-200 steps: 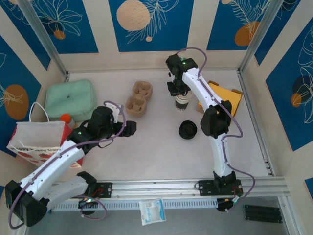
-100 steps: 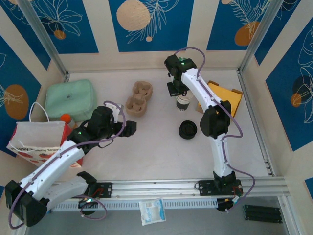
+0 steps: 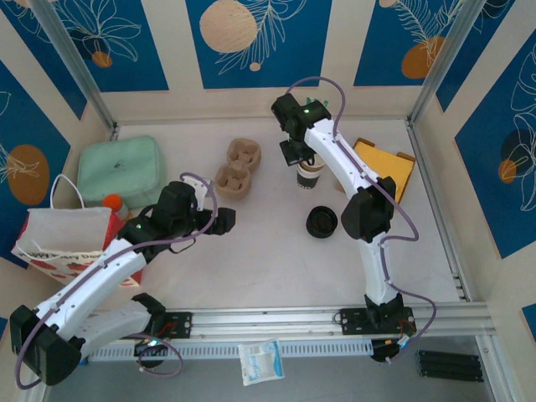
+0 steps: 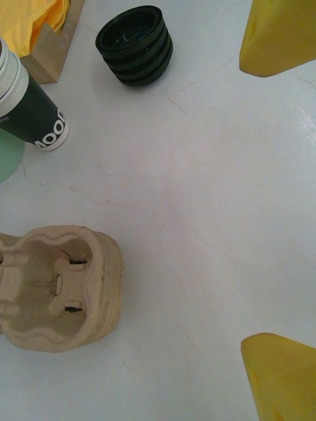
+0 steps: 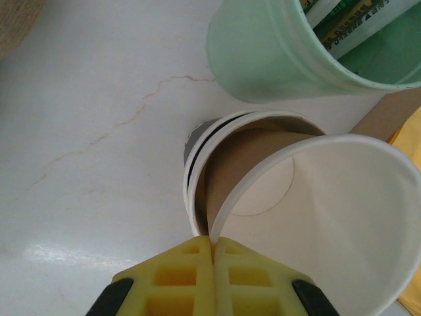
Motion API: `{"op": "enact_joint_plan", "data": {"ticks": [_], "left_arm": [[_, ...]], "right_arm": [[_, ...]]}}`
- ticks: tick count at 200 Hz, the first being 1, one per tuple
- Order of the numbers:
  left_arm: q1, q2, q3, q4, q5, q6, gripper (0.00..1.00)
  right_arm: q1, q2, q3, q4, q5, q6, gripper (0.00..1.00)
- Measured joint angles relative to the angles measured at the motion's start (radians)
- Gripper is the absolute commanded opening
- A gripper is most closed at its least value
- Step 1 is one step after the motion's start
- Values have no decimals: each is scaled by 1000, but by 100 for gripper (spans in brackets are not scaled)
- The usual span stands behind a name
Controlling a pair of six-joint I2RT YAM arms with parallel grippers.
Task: Pack the takeout coffee
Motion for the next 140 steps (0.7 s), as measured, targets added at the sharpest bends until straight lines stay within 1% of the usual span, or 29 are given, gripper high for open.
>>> {"op": "enact_joint_plan", "data": {"ticks": [36,88,122,140], "left_arm": [[-2,0,0,0,3,-3,99],[-5,11,4,0,8,-15,99],[-7,13,10,0,11,-19,100],[-8,12,10,0,11,-26,99]], "right_arm": [[22,-17,23,-18,46,-8,0],[73,-105,134,-53,103,-10,0],[177,-195,150,-75,136,-6,0],[258,-249,95,-80,137,6,0]]}}
